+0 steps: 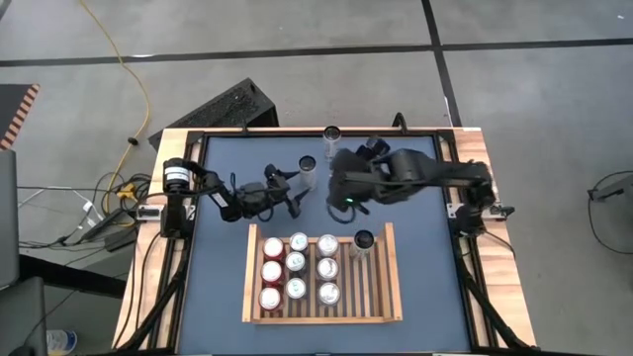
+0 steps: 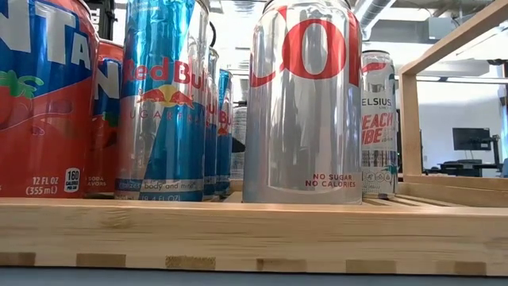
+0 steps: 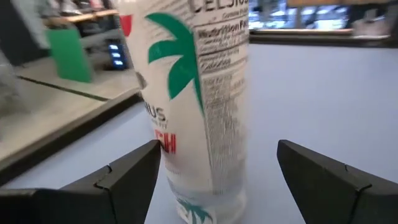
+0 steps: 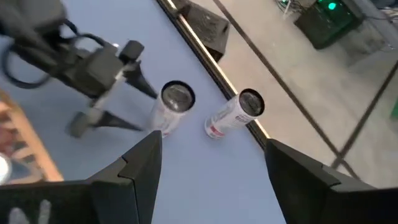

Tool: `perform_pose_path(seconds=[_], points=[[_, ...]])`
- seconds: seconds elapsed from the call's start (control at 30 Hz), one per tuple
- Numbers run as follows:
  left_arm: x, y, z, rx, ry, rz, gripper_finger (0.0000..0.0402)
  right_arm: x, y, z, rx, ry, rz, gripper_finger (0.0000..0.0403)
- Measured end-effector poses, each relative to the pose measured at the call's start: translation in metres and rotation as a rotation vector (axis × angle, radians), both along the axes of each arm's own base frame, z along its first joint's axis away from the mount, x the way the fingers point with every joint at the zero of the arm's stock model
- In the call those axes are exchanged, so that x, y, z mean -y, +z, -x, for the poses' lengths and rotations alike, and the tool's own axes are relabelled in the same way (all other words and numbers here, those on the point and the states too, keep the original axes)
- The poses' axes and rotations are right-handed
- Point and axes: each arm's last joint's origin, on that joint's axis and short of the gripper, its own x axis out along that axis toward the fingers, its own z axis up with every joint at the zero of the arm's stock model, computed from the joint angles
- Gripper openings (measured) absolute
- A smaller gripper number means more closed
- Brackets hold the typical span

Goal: Place canned beverage on shelf
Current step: Put the white-pink soda can on the shelf aligned with the other white-pink soda can

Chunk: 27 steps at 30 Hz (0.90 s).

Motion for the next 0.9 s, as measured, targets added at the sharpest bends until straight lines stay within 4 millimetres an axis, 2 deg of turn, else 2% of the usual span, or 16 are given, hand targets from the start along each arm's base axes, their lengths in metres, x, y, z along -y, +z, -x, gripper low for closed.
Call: perform_pose_path(seconds=[0.17, 0.33, 0.43, 0.57, 0.7, 0.83, 0.9], points=[[0.009, 0.000, -0.003, 0.031, -0.121, 0.048, 0.0307, 0.028, -0.028, -0.029, -0.101, -0.052, 0.010, 0.0260], [0.019, 0.000, -0.005, 0.043, -0.207, 0.081, 0.0307, 0.057, -0.054, -0.048, -0.176, -0.108, -0.048, 0.0260], [0.024, 0.001, -0.007, 0.048, -0.252, 0.083, 0.0307, 0.068, -0.064, -0.058, -0.195, -0.079, -0.098, 0.0260], [0.030, 0.004, -0.008, 0.070, -0.311, 0.108, 0.0307, 0.080, -0.065, -0.068, -0.147, 0.026, -0.224, 0.0260], [0.033, 0.015, -0.004, 0.095, -0.358, 0.118, 0.0307, 0.096, -0.062, -0.072, -0.079, 0.085, -0.293, 0.0260], [0.035, 0.029, 0.007, 0.081, -0.351, 0.114, 0.0307, 0.115, -0.063, -0.072, -0.044, 0.087, -0.370, 0.0260], [0.036, 0.036, 0.015, 0.057, -0.351, 0.122, 0.0307, 0.123, -0.071, -0.078, -0.043, 0.078, -0.385, 0.0260]])
